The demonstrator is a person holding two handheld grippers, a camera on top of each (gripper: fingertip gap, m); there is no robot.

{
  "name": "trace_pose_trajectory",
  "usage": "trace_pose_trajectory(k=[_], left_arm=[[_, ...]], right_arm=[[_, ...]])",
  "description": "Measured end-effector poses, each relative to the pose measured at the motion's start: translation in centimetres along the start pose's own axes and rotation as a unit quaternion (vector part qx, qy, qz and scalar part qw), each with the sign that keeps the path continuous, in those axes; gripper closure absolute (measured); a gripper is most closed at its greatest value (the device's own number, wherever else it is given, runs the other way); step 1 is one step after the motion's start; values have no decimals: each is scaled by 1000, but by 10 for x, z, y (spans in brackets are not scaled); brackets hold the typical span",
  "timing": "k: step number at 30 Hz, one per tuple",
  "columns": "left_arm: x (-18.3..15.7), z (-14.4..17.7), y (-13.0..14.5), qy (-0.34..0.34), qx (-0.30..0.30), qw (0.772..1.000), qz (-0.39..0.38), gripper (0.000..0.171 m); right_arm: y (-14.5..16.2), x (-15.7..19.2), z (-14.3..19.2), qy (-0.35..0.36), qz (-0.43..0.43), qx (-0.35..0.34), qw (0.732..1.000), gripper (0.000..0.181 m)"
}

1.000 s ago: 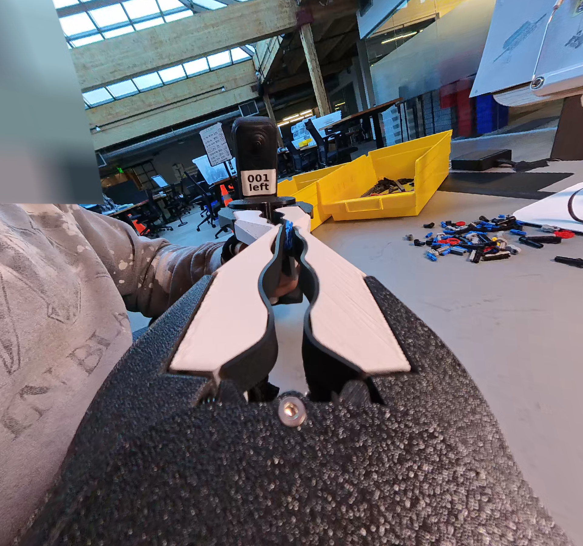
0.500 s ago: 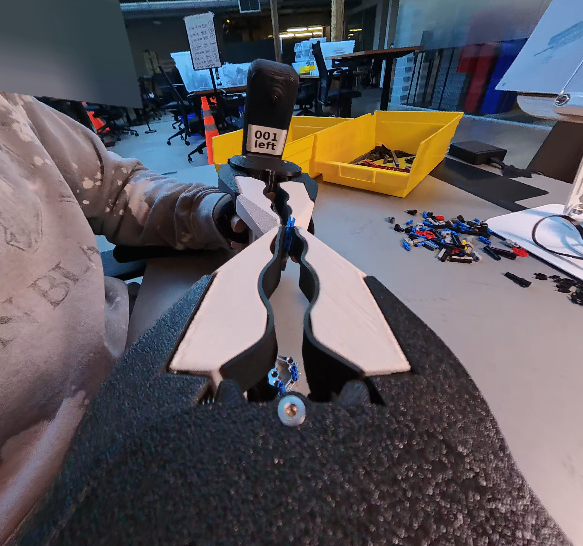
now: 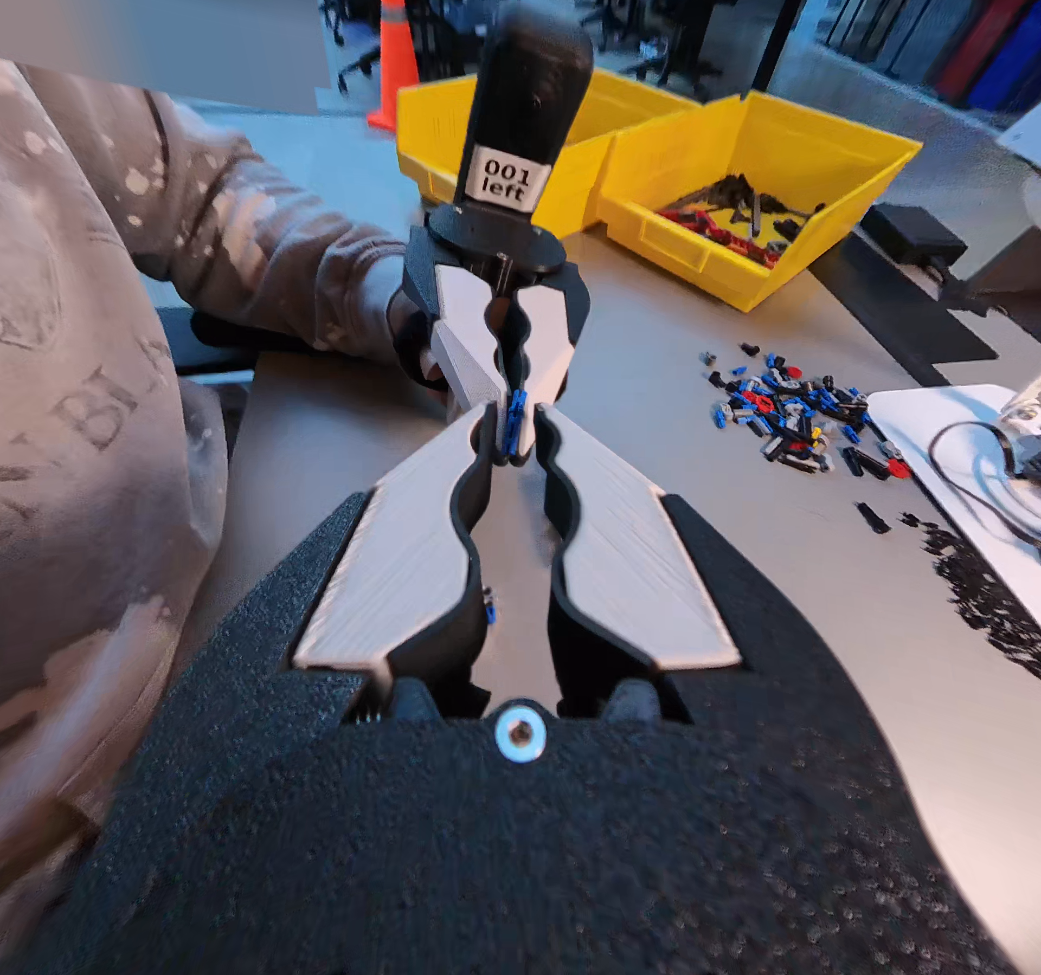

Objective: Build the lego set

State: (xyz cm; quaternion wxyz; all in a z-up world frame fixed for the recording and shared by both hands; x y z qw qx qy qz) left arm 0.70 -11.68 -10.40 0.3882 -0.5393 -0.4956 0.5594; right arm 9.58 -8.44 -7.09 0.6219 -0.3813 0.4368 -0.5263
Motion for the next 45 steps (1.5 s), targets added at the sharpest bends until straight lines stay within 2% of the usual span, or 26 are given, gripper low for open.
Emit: trace_pose_trajectory(k=[5,8,14,18,19,21,24,27,30,33,37,41,45], left_arm=[[3,-1,3,-18,22,1000,-7,171],[3,-1,7,-23,40,999,-14,171],[7,-1,11,-30,50,998,-2,171],[13,3,10,-33,33,999,26,171],[14,4,10,-37,31,999,24,170],[14,4,8,-29,16,999,29,157],[9,4,0,-9,-23,999,30,149],[4,6,-7,1,-53,998,22,149],[5,8,-6,-3,-38,999,19,169],[6,7,-2,-8,-1,1000,13,170],[6,4,8,-30,77,996,-27,170],[5,-1,17,-29,120,992,-38,170],[4,-4,22,-21,135,990,-37,170]], right_arm=[[-7,0,-6,-24,75,135,988,171],[-7,1,-10,-41,110,171,978,172],[-4,-3,-13,-58,105,194,974,179],[-5,-11,-10,-43,55,132,989,178],[-9,-15,-7,-36,34,95,994,179],[-19,-20,-3,-26,-40,-3,999,178],[-19,-22,-1,-13,-145,-128,981,178],[-4,-16,-8,0,-197,-184,963,179],[7,-6,-13,-6,-205,-189,960,179],[13,-8,-6,-5,-171,-152,973,178],[22,-10,5,-8,-63,-20,998,178],[22,-5,7,-22,38,70,997,176],[23,0,3,-38,91,115,988,175]])
Point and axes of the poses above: each gripper's, where its closed fingertips meet, z back along the fingers, y out of its underside, x = y × z across the jaws, the point moved 6 cm from there along z, back along the fingers, and after that the axes turned 12 degrees about y, right-handed, at the moved point
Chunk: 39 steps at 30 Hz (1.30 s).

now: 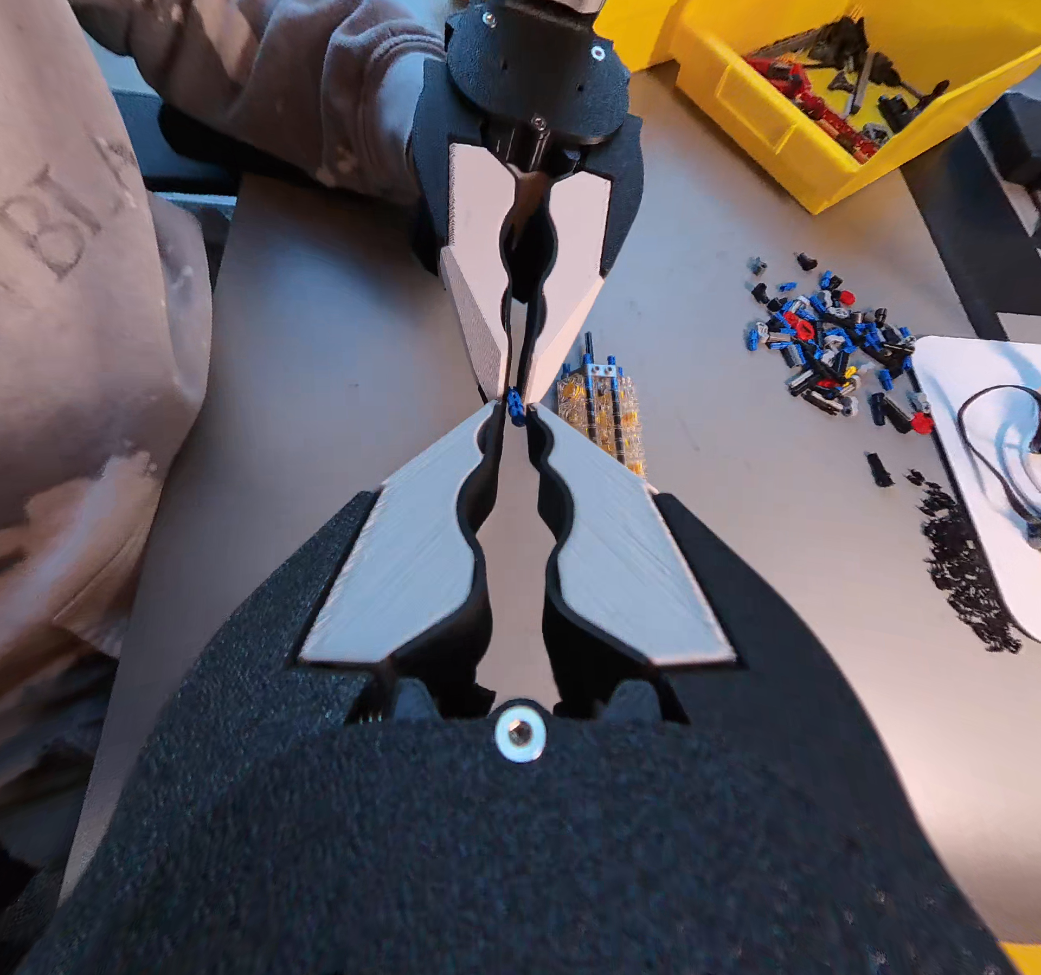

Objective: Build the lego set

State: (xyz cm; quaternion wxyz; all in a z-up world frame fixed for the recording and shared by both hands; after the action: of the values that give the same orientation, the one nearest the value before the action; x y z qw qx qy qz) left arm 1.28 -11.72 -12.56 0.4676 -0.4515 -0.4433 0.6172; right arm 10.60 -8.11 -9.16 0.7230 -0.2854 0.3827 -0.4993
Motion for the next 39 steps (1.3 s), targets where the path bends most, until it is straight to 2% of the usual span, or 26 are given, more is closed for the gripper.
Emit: trace_pose_trajectory(k=[9,25,32,34,36,39], left_arm=[[1,1,0,5,-9,1000,7,170],[2,7,-7,15,-48,999,16,170],[2,8,-8,13,-51,998,20,169],[5,8,-5,12,-30,999,36,165],[12,10,9,4,39,998,57,148],[11,5,37,22,144,986,81,136]], right_arm=[[-1,0,-6,-15,33,30,999,177],[-12,-6,-3,-23,20,8,1000,177],[-16,-7,-2,-27,27,21,999,177],[-15,-9,-4,-28,34,42,998,178],[-7,-9,-9,-31,62,94,993,178],[13,2,-25,-67,102,182,976,178]])
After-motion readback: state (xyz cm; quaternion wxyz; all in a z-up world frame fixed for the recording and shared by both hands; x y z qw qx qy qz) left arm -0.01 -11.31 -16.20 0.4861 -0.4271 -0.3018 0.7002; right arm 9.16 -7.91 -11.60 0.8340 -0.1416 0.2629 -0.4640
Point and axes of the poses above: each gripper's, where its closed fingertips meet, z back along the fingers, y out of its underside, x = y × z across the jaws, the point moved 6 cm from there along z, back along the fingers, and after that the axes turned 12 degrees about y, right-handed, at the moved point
